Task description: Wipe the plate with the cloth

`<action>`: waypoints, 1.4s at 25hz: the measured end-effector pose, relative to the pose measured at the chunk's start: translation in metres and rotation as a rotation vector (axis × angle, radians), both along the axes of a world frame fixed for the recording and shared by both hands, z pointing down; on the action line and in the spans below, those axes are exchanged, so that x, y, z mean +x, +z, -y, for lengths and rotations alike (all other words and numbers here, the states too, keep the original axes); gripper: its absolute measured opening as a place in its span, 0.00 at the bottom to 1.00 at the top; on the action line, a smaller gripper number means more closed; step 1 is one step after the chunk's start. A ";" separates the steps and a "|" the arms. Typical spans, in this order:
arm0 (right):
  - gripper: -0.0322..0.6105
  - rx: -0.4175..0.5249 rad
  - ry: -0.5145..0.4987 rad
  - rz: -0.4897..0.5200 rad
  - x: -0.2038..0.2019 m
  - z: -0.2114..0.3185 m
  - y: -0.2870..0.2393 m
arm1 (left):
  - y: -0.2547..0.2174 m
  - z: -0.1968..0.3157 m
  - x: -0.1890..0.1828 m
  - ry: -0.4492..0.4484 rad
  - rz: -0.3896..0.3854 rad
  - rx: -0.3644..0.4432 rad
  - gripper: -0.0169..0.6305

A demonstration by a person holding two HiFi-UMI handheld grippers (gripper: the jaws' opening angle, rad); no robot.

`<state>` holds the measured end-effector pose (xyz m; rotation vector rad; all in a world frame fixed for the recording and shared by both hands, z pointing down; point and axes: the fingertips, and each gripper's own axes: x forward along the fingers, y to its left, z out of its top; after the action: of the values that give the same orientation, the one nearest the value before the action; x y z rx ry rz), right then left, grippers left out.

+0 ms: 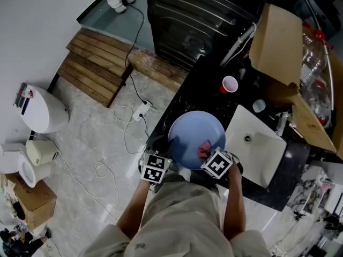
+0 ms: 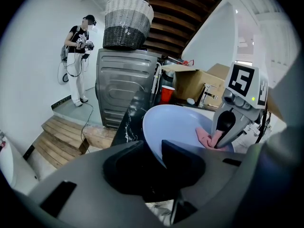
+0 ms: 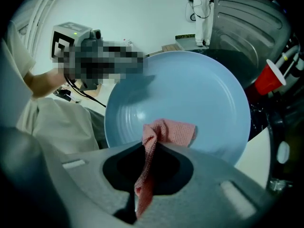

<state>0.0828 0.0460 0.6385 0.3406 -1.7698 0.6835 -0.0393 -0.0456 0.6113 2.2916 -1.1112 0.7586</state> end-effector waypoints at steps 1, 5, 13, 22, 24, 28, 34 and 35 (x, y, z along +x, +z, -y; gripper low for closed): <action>0.08 0.007 0.005 -0.007 0.002 0.002 0.000 | 0.000 0.000 0.000 0.000 -0.001 0.000 0.21; 0.08 0.038 0.039 -0.025 0.007 0.012 -0.002 | 0.000 0.000 0.000 0.002 -0.003 0.000 0.21; 0.08 0.116 0.107 -0.080 0.023 0.032 0.000 | 0.000 -0.001 0.000 0.006 -0.004 -0.001 0.21; 0.08 0.227 0.173 -0.127 0.037 0.057 0.001 | 0.000 -0.002 0.003 0.017 -0.006 -0.003 0.21; 0.08 0.251 0.186 -0.134 0.038 0.062 0.001 | 0.000 -0.003 0.003 0.016 -0.007 -0.003 0.21; 0.08 0.301 0.211 -0.147 0.041 0.071 0.001 | 0.000 -0.004 0.004 0.017 -0.009 -0.003 0.21; 0.08 0.370 0.255 -0.174 0.044 0.087 0.001 | 0.000 -0.004 0.004 0.017 -0.014 0.000 0.21; 0.08 0.379 0.263 -0.176 0.044 0.090 0.001 | -0.001 -0.004 0.004 0.018 -0.015 0.000 0.21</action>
<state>0.1265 -0.0436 0.6396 0.8772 -1.6954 0.4788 -0.0352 -0.0416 0.6105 2.3070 -1.0854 0.7472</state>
